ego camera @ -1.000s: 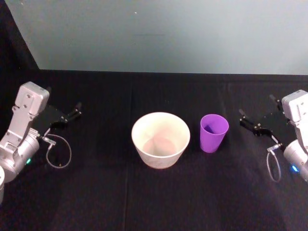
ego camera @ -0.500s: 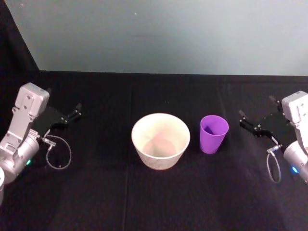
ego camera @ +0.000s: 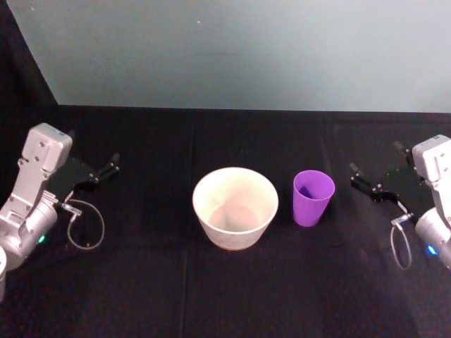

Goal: Pick up the cup and pour the mung beans from the cup into the bowl.

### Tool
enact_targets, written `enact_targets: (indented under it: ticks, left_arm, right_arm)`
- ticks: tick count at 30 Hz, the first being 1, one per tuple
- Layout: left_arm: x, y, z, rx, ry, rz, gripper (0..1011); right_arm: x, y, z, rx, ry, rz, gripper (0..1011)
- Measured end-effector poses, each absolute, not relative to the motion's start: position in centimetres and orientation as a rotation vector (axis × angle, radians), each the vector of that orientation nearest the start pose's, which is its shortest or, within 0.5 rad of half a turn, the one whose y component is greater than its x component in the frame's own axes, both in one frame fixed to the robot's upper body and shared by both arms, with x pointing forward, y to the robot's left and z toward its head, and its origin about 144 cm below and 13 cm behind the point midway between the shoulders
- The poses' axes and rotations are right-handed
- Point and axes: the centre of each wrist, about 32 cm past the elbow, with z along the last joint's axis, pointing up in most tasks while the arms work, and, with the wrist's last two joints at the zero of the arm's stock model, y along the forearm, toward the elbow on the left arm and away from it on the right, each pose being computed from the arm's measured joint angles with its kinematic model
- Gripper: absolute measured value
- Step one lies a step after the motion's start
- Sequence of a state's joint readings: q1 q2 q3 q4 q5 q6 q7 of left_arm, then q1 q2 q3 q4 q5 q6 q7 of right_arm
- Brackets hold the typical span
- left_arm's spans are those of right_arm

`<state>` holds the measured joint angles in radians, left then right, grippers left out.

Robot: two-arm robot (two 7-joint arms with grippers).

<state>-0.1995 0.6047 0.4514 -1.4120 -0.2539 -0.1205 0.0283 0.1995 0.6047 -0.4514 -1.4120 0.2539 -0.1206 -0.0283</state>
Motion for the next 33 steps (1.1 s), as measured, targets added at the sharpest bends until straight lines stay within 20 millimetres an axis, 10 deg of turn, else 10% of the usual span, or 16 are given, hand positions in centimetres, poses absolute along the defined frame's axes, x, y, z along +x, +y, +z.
enact_targets:
  ticks: [33]
  left_arm:
    - [48.86, 30.96, 113.98, 0.304, -0.285, 1.248, 1000]
  right_arm:
    - [48.27, -31.42, 114.08, -0.292, -0.287, -1.244, 1003]
